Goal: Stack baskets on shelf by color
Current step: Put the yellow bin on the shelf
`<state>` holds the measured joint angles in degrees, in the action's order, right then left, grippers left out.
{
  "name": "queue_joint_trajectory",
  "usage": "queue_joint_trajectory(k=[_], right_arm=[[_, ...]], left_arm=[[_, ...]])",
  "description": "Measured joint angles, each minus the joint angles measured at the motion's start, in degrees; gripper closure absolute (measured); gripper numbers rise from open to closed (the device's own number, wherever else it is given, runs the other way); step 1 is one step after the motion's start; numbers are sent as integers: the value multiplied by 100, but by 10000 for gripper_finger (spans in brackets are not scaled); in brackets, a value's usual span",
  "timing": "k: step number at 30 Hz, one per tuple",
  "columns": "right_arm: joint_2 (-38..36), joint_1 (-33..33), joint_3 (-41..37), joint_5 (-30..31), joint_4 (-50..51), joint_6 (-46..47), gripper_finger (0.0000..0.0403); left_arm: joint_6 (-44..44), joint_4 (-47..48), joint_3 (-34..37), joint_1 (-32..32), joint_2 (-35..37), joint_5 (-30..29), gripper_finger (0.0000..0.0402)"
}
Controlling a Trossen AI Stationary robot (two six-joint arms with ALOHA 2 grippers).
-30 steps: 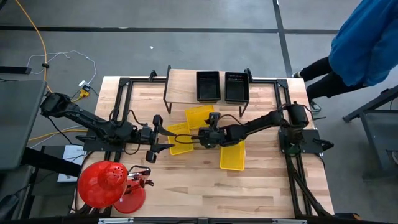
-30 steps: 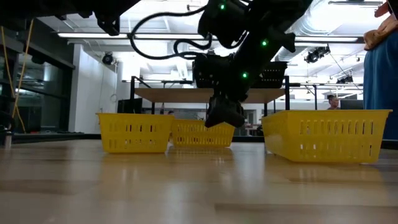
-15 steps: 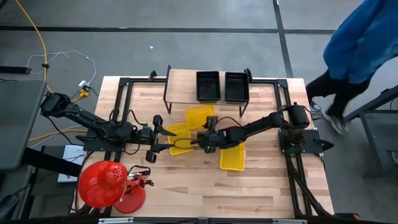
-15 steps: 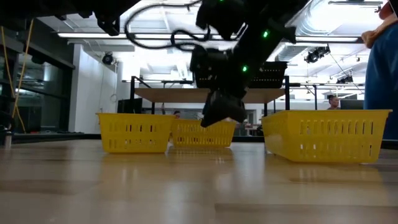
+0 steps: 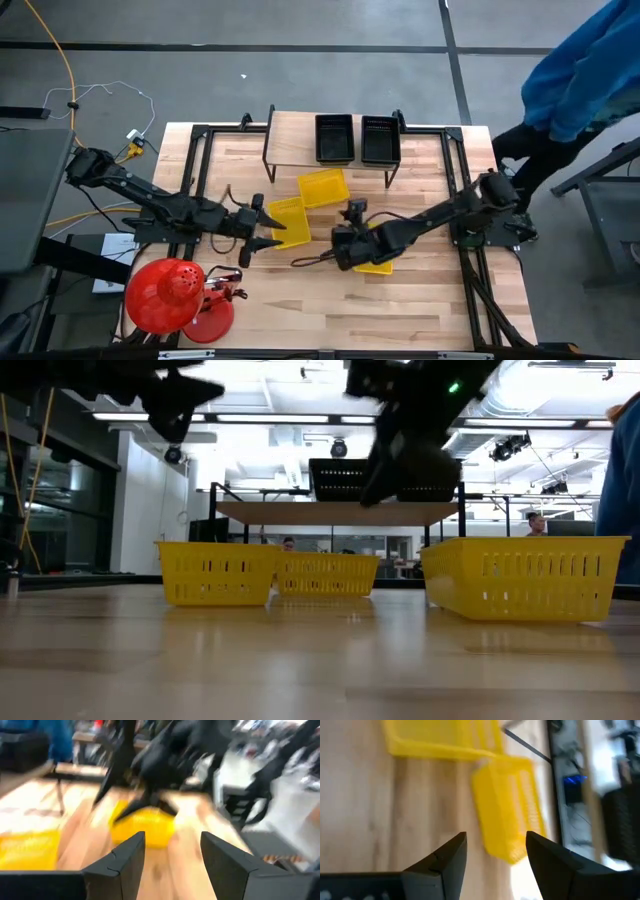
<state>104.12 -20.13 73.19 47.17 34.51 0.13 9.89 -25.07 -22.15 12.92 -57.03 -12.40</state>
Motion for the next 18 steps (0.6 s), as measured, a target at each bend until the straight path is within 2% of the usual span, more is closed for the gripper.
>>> queue_joint_trajectory(k=[4, 9, 14, 18], right_arm=[[-327, -300, 0, 299, 689, 695, 211], [-758, -640, -196, 523, 1435, 1537, 211], [-1405, -962, -852, 797, 1524, 2421, 211], [-1919, -1167, -1347, 1172, 1341, 3043, 211]], left_arm=[[292, 1210, -577, 173, -391, -512, 220], [536, 1981, -1160, 333, -1116, -633, 220], [1101, 3289, -1930, 337, -1989, -675, 220], [1253, 3974, -2423, 333, -2579, -784, 220]])
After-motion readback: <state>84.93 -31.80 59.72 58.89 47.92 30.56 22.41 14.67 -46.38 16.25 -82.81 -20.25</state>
